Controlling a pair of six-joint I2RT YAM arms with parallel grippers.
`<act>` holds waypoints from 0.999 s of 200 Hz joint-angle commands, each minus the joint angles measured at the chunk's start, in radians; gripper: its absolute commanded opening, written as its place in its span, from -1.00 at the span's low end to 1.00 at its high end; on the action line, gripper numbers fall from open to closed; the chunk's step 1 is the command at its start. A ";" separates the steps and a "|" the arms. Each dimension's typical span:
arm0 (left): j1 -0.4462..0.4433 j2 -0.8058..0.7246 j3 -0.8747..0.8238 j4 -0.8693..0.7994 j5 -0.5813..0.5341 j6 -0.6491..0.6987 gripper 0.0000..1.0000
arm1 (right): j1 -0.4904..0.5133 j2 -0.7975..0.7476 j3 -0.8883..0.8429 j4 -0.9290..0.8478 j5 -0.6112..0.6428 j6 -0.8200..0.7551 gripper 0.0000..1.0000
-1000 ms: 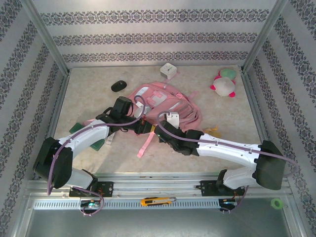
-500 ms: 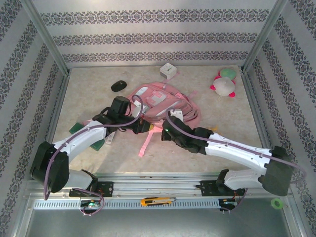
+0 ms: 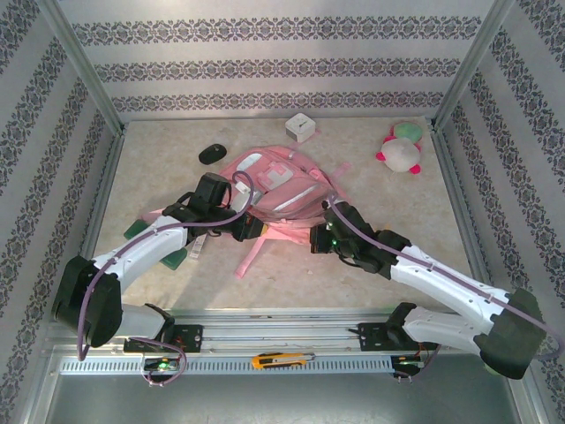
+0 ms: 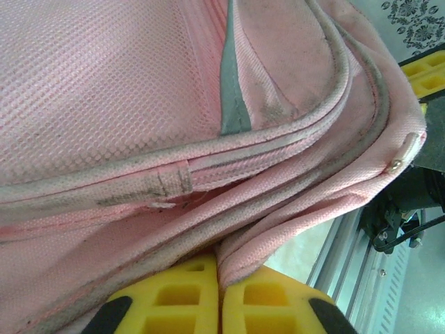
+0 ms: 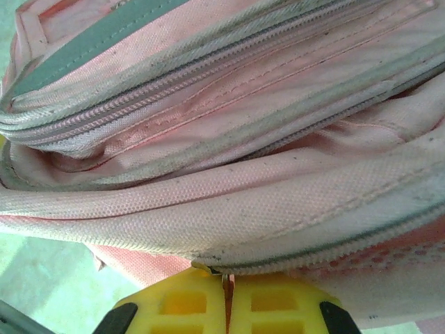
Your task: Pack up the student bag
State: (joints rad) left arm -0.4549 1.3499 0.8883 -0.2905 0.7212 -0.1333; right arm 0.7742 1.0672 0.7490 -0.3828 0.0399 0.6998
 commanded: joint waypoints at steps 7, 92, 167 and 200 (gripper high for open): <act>0.036 -0.042 0.011 0.013 0.007 -0.095 -0.50 | 0.000 0.020 -0.053 0.009 -0.090 0.002 -1.00; 0.140 -0.143 -0.203 0.033 -0.292 -0.430 0.46 | 0.114 0.096 -0.139 0.120 -0.136 0.104 -1.00; 0.183 0.087 -0.188 0.310 -0.179 -0.442 0.46 | 0.258 0.287 -0.090 0.314 -0.166 0.167 -1.00; 0.184 0.143 -0.101 0.317 -0.203 -0.361 0.53 | 0.270 0.368 -0.037 0.357 -0.179 0.145 -1.00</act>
State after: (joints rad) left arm -0.2790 1.4811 0.7010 -0.0757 0.5121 -0.5537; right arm 1.0306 1.4044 0.6575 -0.1062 -0.0978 0.8505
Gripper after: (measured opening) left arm 0.726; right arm 0.042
